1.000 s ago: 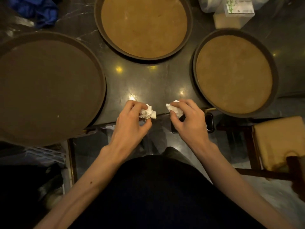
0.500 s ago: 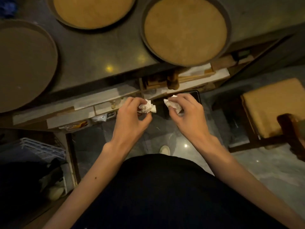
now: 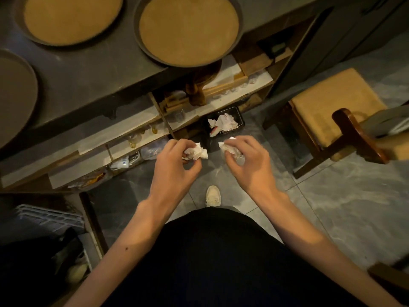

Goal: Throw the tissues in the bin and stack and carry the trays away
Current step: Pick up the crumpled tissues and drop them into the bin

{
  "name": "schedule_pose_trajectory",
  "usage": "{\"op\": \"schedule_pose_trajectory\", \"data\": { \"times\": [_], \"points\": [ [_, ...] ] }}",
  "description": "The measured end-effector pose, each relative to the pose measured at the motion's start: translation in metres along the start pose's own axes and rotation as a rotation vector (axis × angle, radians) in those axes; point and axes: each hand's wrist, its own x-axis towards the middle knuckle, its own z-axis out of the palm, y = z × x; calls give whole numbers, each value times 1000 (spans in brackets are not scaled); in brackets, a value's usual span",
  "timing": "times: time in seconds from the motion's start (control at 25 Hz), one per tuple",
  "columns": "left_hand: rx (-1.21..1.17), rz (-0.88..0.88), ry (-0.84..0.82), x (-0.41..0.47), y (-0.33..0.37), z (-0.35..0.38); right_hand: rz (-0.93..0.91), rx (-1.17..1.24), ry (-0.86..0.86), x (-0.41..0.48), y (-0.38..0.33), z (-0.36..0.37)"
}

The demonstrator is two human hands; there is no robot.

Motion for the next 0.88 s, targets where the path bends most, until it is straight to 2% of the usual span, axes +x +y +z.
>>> {"op": "schedule_pose_trajectory", "data": {
  "times": [0.44, 0.8, 0.88],
  "points": [
    [-100, -1, -60, -47, -3, 14, 7, -71, 6, -65, -2, 2],
    [-42, -94, -93, -3, 51, 91, 72, 22, 27, -34, 96, -46],
    [10, -148, -87, 18, 72, 119, 68, 70, -33, -11, 131, -64]
  ]
}}
